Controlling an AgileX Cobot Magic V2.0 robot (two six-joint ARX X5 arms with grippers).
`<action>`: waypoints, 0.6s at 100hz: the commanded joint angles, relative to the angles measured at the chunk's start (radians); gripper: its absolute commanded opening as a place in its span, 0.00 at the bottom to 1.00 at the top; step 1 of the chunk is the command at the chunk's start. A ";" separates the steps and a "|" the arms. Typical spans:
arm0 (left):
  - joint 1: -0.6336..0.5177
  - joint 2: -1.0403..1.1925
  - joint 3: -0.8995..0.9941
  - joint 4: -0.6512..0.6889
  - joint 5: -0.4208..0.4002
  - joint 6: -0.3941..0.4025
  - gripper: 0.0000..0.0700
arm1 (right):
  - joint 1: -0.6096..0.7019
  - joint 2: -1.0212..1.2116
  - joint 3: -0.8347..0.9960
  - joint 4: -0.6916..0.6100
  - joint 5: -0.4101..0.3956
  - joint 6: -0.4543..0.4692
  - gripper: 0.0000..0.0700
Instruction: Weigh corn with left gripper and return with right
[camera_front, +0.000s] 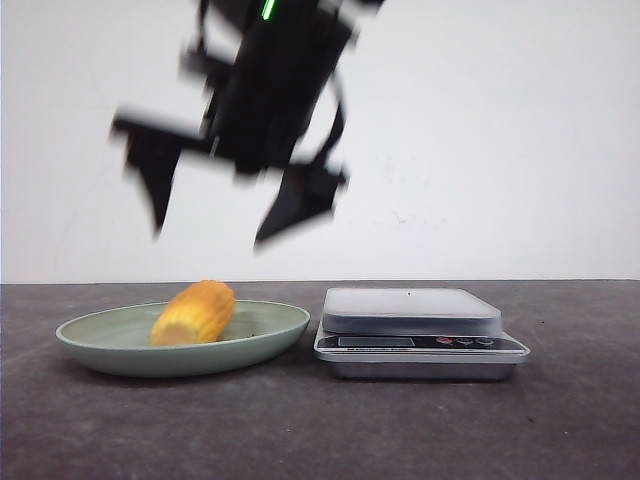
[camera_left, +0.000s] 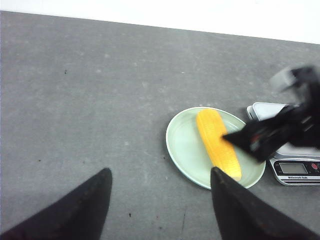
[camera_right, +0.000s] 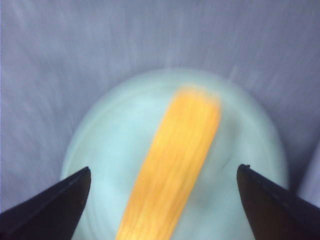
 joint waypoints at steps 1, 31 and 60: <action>-0.006 0.001 0.013 0.012 -0.003 0.010 0.50 | -0.026 -0.106 0.041 -0.006 0.017 -0.094 0.85; -0.006 0.001 0.013 0.039 -0.006 0.024 0.50 | -0.222 -0.594 0.041 -0.239 0.073 -0.259 0.84; -0.006 0.001 0.013 0.089 -0.005 0.029 0.50 | -0.335 -1.063 0.041 -0.591 0.151 -0.319 0.84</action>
